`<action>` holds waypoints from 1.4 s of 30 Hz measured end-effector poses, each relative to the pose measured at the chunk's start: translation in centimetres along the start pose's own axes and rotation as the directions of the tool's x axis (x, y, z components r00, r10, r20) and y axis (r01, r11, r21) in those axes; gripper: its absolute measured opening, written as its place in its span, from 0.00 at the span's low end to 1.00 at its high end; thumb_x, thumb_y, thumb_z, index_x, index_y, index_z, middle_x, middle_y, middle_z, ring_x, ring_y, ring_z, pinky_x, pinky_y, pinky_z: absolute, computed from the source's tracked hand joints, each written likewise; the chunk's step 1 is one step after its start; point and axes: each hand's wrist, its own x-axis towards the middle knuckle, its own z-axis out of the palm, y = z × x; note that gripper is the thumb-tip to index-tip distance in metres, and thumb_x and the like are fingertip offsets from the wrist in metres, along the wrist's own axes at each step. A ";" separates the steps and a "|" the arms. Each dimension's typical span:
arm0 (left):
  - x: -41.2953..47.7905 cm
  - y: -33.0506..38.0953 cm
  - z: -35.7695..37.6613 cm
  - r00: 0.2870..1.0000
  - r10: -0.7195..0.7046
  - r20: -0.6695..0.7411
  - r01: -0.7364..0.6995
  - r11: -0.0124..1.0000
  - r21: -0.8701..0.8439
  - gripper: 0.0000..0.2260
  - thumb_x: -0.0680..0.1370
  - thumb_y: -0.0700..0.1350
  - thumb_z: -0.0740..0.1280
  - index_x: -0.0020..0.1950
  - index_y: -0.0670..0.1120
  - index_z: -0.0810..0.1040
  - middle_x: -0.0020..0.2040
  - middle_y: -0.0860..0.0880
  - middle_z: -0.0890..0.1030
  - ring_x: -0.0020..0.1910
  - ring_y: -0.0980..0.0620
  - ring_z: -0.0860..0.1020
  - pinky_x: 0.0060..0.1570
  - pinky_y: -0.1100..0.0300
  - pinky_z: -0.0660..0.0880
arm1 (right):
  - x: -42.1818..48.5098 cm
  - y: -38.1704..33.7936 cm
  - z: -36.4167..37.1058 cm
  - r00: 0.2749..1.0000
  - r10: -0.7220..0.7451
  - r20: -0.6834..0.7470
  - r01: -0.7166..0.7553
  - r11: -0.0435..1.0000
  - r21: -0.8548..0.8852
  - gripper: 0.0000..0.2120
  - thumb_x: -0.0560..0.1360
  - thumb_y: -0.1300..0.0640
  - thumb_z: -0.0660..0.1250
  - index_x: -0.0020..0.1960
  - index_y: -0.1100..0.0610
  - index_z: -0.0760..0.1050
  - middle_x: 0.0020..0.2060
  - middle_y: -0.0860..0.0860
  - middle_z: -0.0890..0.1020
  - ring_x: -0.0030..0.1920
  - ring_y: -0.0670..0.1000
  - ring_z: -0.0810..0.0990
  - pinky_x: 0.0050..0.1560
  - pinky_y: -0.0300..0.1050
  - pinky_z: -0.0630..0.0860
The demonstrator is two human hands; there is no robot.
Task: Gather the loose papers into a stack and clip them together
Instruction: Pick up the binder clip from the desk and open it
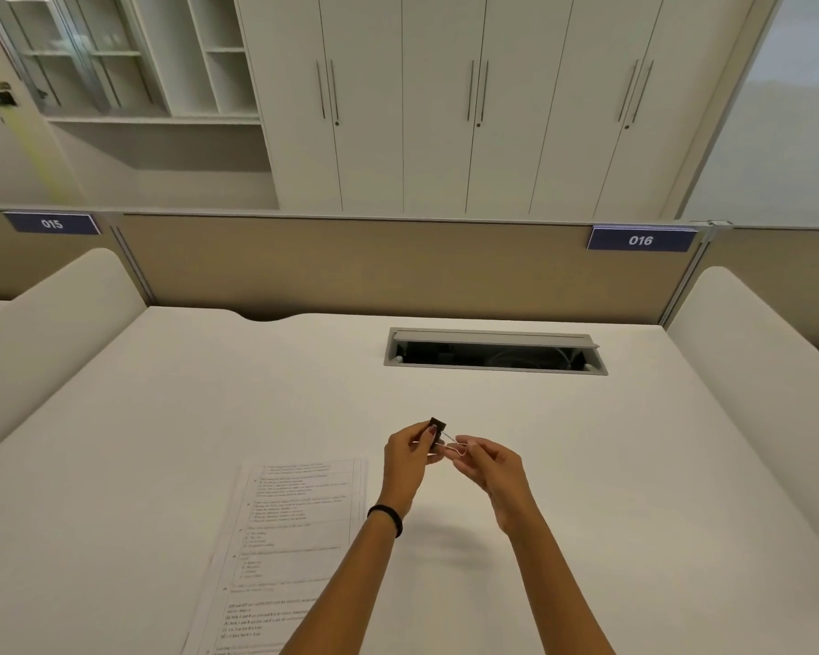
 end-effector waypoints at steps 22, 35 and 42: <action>1.4 2.7 1.1 0.995 -0.020 -0.097 0.021 1.000 0.012 0.11 0.78 0.41 0.61 0.57 0.38 0.77 0.47 0.40 0.82 0.39 0.50 0.82 0.39 0.66 0.79 | 1.6 -3.2 0.3 0.990 -0.126 -0.059 0.115 0.980 -0.162 0.07 0.72 0.66 0.67 0.49 0.60 0.81 0.42 0.57 0.85 0.42 0.52 0.85 0.41 0.36 0.80; 0.6 3.7 1.8 0.969 -0.180 0.170 0.151 0.973 0.172 0.21 0.81 0.51 0.50 0.71 0.43 0.61 0.69 0.40 0.69 0.64 0.44 0.73 0.63 0.52 0.71 | 1.9 -2.7 1.1 0.972 -0.204 -0.117 0.156 0.932 -0.328 0.06 0.72 0.65 0.68 0.48 0.63 0.82 0.39 0.57 0.85 0.38 0.51 0.85 0.41 0.37 0.81; -0.1 3.8 2.5 0.977 -0.109 0.185 0.013 0.889 0.458 0.30 0.79 0.58 0.52 0.76 0.49 0.44 0.75 0.45 0.58 0.72 0.42 0.62 0.68 0.47 0.64 | 1.7 -2.5 2.3 0.926 -0.357 -0.122 0.263 0.843 -0.469 0.06 0.72 0.60 0.69 0.43 0.62 0.82 0.35 0.56 0.84 0.35 0.49 0.82 0.40 0.38 0.79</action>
